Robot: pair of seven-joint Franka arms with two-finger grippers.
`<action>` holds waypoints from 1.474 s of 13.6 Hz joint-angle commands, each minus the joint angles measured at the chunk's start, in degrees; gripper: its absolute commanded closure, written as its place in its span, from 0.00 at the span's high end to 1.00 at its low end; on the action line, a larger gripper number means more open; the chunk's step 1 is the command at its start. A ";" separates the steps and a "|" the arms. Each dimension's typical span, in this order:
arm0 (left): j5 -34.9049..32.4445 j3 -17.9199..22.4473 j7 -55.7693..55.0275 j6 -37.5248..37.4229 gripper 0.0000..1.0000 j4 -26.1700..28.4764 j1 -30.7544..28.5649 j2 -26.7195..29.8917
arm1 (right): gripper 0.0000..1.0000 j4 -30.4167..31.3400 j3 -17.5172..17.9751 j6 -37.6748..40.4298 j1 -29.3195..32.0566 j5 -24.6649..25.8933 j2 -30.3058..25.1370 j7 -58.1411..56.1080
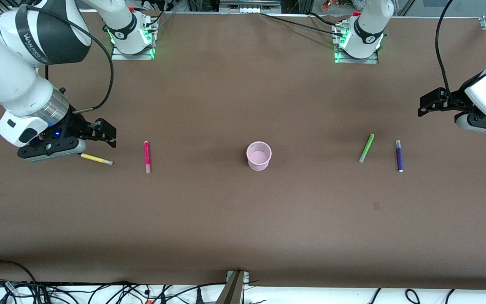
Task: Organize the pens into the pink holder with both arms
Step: 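Move the left gripper down over the purple marker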
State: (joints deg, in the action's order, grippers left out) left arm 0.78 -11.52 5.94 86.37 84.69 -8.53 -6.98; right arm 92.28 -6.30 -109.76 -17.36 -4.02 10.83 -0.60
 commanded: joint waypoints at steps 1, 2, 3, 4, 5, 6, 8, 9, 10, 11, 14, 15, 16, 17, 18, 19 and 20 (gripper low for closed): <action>-0.34 -0.17 0.12 -0.59 1.00 -2.07 0.09 -0.93 | 1.00 0.36 -0.29 4.34 0.30 -0.03 -0.55 -0.54; -0.34 -0.17 0.03 -0.59 1.00 -2.07 0.09 -0.93 | 1.00 0.44 -0.38 5.33 0.48 0.06 -0.54 -0.71; -0.42 -0.08 0.03 -0.59 1.00 -2.07 0.18 -0.93 | 1.00 0.36 -1.07 6.91 0.74 0.06 -0.54 -0.54; -0.42 -0.17 0.03 -0.59 1.00 -2.07 0.18 -0.93 | 1.00 0.36 -1.34 7.80 0.83 0.06 -0.54 -0.45; -0.34 -0.08 -0.06 -0.59 1.00 -2.07 0.18 -1.02 | 1.00 0.01 -1.60 7.98 0.83 0.06 -0.63 -0.89; -0.34 -0.17 -0.06 -1.20 1.00 -1.20 0.18 -1.98 | 1.00 -0.34 -1.78 7.89 0.83 0.06 -0.81 -0.98; -0.42 0.36 0.73 -6.01 1.00 -0.93 -0.26 -5.49 | 1.00 -0.35 -2.22 8.50 0.83 0.06 -2.21 -1.15; -0.42 0.36 0.91 -7.25 1.00 -0.93 -1.04 -7.68 | 1.00 -0.35 -3.27 10.25 0.83 0.06 -2.82 -1.15; -0.69 0.53 0.91 -6.83 1.00 -0.58 -1.75 -9.70 | 1.00 -0.35 -4.15 11.92 0.83 0.06 -3.44 -1.15; -2.69 0.45 1.00 -5.70 1.00 -0.05 -2.45 -11.90 | 1.00 -0.26 -5.03 12.54 0.83 0.06 -3.97 -1.24; -11.05 0.45 1.00 8.23 1.00 10.02 -3.24 -13.24 | 1.00 -0.17 -6.18 14.66 0.83 0.15 -4.76 -2.81; -11.15 0.45 1.00 13.94 1.00 13.97 -4.47 -13.24 | 1.00 -0.26 -6.26 14.66 0.83 0.24 -4.85 -3.87; -11.15 0.45 1.00 20.70 1.00 18.28 -5.70 -13.15 | 1.00 -0.35 -6.18 14.31 0.83 0.50 -4.85 -3.96; -11.23 0.45 1.00 27.99 1.00 22.76 -6.67 -13.15 | 1.00 -0.35 -6.00 14.05 0.75 1.11 -4.85 -3.97; -11.32 0.45 1.00 35.03 1.00 26.81 -8.42 -13.24 | 1.00 -0.35 -5.92 13.78 0.31 2.08 -4.76 -3.97; -11.93 0.45 1.17 42.49 1.00 30.41 -9.48 -13.76 | 1.00 -0.52 -5.74 13.35 0.13 2.96 -4.68 -3.97; -15.16 0.45 1.44 50.14 1.00 33.49 -9.84 -14.90 | 1.00 -1.22 -5.48 12.91 0.04 3.92 -4.33 -3.97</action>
State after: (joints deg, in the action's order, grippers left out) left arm -10.60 -10.48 6.30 125.42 110.64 -16.46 -23.03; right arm 91.92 -12.20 -96.38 -16.86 -2.09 6.50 -3.69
